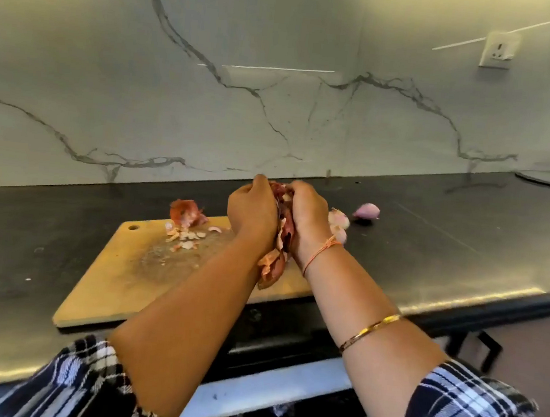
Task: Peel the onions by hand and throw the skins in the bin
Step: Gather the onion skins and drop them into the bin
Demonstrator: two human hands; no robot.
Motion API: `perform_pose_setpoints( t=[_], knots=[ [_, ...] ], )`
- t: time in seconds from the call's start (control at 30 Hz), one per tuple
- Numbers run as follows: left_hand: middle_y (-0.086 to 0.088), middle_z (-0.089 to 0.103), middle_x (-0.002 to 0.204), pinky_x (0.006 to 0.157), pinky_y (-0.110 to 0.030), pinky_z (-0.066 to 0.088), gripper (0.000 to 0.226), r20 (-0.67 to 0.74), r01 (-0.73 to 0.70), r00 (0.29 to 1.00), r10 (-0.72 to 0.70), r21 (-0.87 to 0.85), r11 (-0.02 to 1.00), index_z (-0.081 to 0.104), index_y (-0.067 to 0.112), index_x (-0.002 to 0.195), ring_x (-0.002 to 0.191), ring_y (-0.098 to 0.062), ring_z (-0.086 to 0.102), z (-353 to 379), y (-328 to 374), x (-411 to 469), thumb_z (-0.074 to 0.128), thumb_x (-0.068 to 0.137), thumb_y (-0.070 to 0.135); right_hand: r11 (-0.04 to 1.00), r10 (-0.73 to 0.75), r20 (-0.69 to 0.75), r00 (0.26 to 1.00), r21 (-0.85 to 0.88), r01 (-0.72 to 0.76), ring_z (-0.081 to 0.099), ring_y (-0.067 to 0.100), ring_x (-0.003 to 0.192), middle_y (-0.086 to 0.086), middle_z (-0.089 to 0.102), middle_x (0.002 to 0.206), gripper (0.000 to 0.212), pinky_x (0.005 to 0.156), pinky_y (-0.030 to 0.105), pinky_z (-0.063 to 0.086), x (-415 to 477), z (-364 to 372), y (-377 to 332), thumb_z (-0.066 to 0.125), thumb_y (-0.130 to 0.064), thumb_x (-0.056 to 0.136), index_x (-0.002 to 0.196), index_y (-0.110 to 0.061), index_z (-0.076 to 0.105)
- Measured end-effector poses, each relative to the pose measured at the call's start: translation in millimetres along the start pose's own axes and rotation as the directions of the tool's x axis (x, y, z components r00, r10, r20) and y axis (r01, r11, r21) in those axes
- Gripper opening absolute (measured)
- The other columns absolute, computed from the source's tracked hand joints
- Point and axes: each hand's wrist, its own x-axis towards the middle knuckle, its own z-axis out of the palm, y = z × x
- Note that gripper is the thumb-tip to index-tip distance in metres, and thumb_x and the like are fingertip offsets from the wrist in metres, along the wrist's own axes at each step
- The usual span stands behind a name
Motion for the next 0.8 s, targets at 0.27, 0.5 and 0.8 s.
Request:
perform_pose_setpoints(
  t=[0.27, 0.5, 0.8],
  knots=[
    [0.001, 0.049, 0.058, 0.054, -0.020, 0.035, 0.041, 0.266, -0.119, 0.958, 0.111, 0.012, 0.993, 0.046, 0.014, 0.055, 0.056, -0.012, 0.042, 87.9, -5.5, -95.3, 0.041, 0.096, 0.022, 0.973, -0.071, -0.218, 0.973, 0.199, 0.116, 0.052, 0.022, 0.056, 0.012, 0.053, 0.064, 0.022, 0.056, 0.029, 0.044, -29.8, -120.1, -33.7, 0.044, -0.005, 0.087, 0.069, -0.005, 0.056],
    [0.003, 0.044, 0.055, 0.048, -0.010, 0.034, 0.044, 0.504, -0.245, 0.837, 0.215, -0.006, 0.970, 0.038, 0.014, 0.052, 0.042, 0.003, 0.046, 156.0, -26.6, -193.4, 0.037, 0.097, 0.014, 0.901, -0.162, -0.389, 0.907, 0.317, 0.297, 0.054, 0.018, 0.051, 0.007, 0.056, 0.054, 0.033, 0.050, 0.022, 0.045, -68.0, -241.0, -45.7, 0.040, -0.002, 0.089, 0.060, -0.007, 0.055],
    [0.004, 0.048, 0.055, 0.039, -0.014, 0.029, 0.039, 0.641, -0.096, 0.768, -0.003, 0.119, 0.988, 0.048, 0.016, 0.055, 0.050, -0.006, 0.042, 218.9, -123.7, -283.0, 0.046, 0.093, 0.019, 0.871, -0.012, -0.547, 0.837, 0.405, 0.277, 0.057, 0.019, 0.058, 0.011, 0.059, 0.068, 0.018, 0.049, 0.021, 0.050, -85.9, -375.0, 12.2, 0.043, -0.005, 0.086, 0.079, -0.004, 0.059]
  ],
)
